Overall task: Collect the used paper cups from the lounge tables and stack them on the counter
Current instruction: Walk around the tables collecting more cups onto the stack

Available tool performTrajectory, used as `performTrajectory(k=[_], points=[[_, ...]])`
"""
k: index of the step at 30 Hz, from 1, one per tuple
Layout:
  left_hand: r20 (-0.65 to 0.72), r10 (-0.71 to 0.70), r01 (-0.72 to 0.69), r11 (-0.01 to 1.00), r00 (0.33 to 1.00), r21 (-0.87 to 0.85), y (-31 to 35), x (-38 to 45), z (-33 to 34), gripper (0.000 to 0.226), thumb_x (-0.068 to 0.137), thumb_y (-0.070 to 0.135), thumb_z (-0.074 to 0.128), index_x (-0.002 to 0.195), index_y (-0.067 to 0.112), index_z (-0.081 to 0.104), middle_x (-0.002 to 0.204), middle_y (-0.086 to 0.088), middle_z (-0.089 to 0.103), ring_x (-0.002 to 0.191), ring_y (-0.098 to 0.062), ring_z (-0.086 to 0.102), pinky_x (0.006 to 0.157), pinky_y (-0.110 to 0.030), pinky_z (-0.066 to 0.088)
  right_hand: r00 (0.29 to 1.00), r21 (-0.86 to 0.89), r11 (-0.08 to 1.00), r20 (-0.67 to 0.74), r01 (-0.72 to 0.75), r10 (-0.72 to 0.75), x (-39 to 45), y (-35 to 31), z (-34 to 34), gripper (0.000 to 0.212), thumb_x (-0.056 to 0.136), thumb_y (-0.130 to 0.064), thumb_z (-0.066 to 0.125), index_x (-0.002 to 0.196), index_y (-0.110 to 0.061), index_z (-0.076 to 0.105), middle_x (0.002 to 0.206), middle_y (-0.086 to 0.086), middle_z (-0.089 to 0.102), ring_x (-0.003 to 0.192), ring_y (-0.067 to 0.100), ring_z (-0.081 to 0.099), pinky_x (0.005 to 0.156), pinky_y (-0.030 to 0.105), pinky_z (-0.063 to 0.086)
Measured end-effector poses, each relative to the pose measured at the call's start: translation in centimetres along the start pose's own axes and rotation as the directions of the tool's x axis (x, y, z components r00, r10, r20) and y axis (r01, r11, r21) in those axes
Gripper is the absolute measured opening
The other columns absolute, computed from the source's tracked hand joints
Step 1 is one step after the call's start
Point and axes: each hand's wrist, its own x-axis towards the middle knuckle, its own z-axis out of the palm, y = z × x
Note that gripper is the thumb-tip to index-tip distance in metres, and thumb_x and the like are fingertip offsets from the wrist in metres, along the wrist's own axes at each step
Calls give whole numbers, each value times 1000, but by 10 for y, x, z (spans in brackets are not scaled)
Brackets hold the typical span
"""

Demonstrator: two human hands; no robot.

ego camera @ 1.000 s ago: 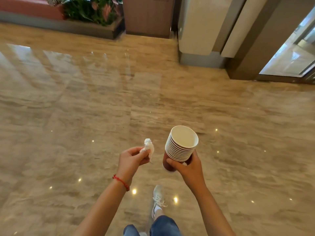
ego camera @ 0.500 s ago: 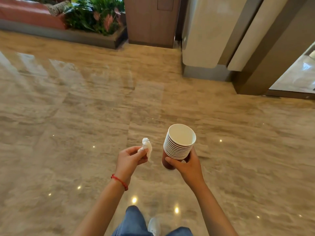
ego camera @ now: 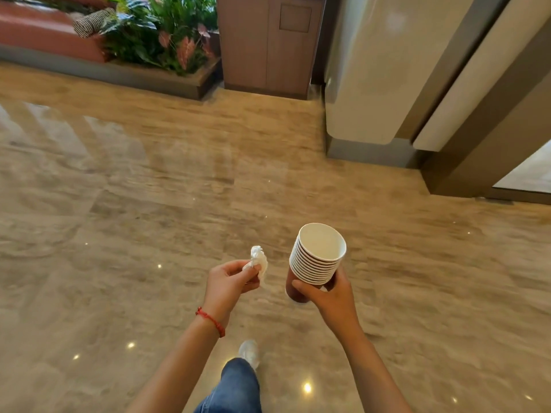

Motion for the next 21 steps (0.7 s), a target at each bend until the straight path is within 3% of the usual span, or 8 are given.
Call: performTrajectory(k=[6, 11, 16, 21], points=[[39, 1, -3, 999, 999, 43, 60, 111, 16, 7, 80, 5, 66, 78, 5, 73, 62, -2, 69, 58, -9, 65, 58, -19, 54, 1000, 17, 1000, -19, 0, 0, 112, -29, 24, 56, 60, -12, 86, 109, -18, 58, 95, -9, 71, 90, 7, 65, 73, 21, 52], [56, -26, 24, 999, 998, 39, 89, 187, 46, 7, 80, 7, 68, 77, 10, 74, 68, -5, 71, 63, -12, 66, 62, -21, 56, 999, 46, 999, -34, -21, 23, 192, -40, 24, 54, 60, -10, 86, 105, -19, 58, 94, -11, 71, 89, 4, 66, 70, 16, 51], [42, -26, 24, 999, 999, 37, 113, 274, 89, 6, 79, 6, 67, 78, 7, 73, 67, -5, 70, 62, -12, 65, 60, -21, 56, 999, 59, 998, -44, -15, 18, 295, -48, 16, 55, 60, -6, 85, 104, -23, 57, 93, -11, 70, 88, 4, 65, 71, 18, 53], [33, -5, 3, 999, 999, 38, 150, 366, 144, 17, 80, 5, 67, 69, 15, 73, 66, -4, 71, 62, -13, 66, 65, -25, 58, 1000, 66, 998, -25, -4, 6, 405, -61, 2, 49, 60, -1, 84, 100, -16, 58, 91, -6, 69, 85, 8, 64, 69, 19, 52]])
